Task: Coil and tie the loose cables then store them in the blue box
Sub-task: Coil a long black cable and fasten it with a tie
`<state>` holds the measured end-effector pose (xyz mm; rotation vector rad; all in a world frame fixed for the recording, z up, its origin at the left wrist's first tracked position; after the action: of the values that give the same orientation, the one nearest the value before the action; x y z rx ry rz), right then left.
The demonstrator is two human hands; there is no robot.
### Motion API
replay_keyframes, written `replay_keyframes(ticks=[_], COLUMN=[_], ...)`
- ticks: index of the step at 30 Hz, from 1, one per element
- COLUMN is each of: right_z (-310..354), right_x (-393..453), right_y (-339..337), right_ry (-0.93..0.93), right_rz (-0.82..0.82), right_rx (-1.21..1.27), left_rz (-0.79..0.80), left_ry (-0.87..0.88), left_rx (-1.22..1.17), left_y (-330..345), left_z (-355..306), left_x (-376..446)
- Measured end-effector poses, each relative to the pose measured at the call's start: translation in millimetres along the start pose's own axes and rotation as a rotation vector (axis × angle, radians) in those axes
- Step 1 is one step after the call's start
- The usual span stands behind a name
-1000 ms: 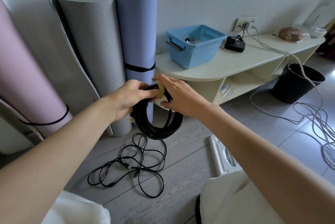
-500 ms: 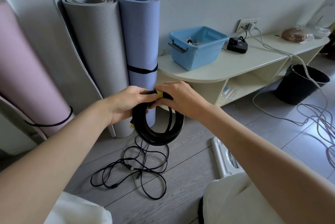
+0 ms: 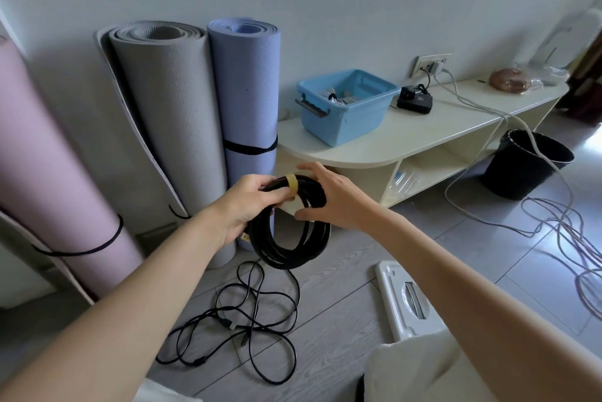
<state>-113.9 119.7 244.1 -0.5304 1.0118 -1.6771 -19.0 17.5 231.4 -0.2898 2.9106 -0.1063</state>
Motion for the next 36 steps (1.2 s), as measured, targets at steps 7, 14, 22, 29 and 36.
replay_keyframes(ticks=[7, 14, 22, 29, 36], right_z=[-31, -41, -92, -143, -146], right_x=[-4, 13, 83, 143, 139], right_y=[-1, -40, -154, -201, -175], right_ry=[0.121, 0.148, 0.345, 0.609, 0.627], right_rz=[0.173, -0.06, -0.733, -0.73, -0.585], right_rx=[0.714, 0.688, 0.939, 0.648, 0.396], left_rz=[-0.102, -0.09, -0.47, -0.346, -0.238], left_ry=[0.074, 0.037, 0.2, 0.164, 0.076], left_rx=[-0.084, -0.172, 0.194, 0.245, 0.25], left_y=[-5, -10, -46, -41, -28], left_z=[2, -5, -83, -72, -49], left_x=[24, 58, 112, 164, 175])
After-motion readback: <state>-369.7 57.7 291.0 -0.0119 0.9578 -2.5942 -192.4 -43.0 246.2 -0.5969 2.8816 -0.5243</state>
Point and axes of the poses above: each hand's wrist, its own x-axis towards the middle knuckle, its own y-axis out of the palm, z = x × y, the point moved 5 cm from there along x, towards the middle knuckle, and after that the axes turned 13 degrees about z, right-handed, at the moved point
